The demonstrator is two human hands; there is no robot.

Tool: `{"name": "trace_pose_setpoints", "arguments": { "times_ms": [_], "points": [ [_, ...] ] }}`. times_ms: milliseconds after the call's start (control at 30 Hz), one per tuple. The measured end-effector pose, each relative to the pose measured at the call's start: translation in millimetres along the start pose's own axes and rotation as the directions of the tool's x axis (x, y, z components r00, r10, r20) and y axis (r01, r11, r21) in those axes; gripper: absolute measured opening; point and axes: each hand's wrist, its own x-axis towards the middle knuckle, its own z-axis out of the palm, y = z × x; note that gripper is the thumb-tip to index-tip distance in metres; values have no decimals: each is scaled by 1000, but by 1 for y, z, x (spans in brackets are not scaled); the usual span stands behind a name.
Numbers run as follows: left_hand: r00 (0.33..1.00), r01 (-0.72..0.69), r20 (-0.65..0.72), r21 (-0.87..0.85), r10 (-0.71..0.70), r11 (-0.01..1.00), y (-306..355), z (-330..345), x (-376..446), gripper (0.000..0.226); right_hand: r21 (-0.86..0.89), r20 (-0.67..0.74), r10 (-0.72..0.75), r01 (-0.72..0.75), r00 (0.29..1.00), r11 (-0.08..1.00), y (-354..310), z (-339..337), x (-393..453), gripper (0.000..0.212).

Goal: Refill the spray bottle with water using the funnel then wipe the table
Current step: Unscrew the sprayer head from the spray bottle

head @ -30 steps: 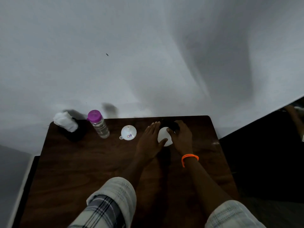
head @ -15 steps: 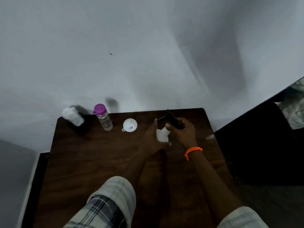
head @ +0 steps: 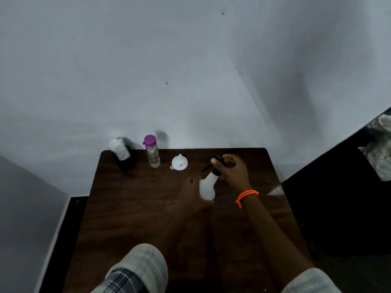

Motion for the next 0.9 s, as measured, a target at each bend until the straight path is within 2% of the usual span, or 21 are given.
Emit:
{"name": "trace_pose_setpoints", "arguments": {
  "times_ms": [100, 167, 233, 367, 500, 633, 700, 900],
  "points": [
    [1000, 29, 7, 35, -29, 999, 9, -9, -15, 94, -173, -137, -63, 38, 989, 984, -9, 19, -16, 68],
    [999, 12, 52, 71, -15, 997, 19, -16, -22, 79, -229, -187, -92, 48, 978, 972, -15, 30, -28, 65],
    [999, 18, 26, 97, -21, 995, 31, -26, -34, 67, -253, -210, -102, 47, 972, 966, -18, 37, -37, 58],
    [991, 120, -70, 27, -118, 992, 11, -16, -44, 94, -291, -177, -107, 52, 978, 955, -20, 44, -45, 48],
    [987, 136, -94, 46, -131, 990, 11, -17, -51, 82, -299, -173, -136, 80, 976, 951, -22, 47, -49, 45],
    [985, 131, -117, 29, -126, 991, 5, -15, -53, 102, -339, -177, -147, 80, 973, 938, -24, 55, -53, 56],
    [985, 135, -112, 28, -131, 990, 2, -11, -52, 110, -339, -180, -148, 80, 972, 938, -27, 57, -54, 54],
    [981, 114, -160, 11, -111, 993, -9, -14, -46, 106, -264, -58, -160, 139, 985, 955, -32, 53, -52, 40]
  ]
}}
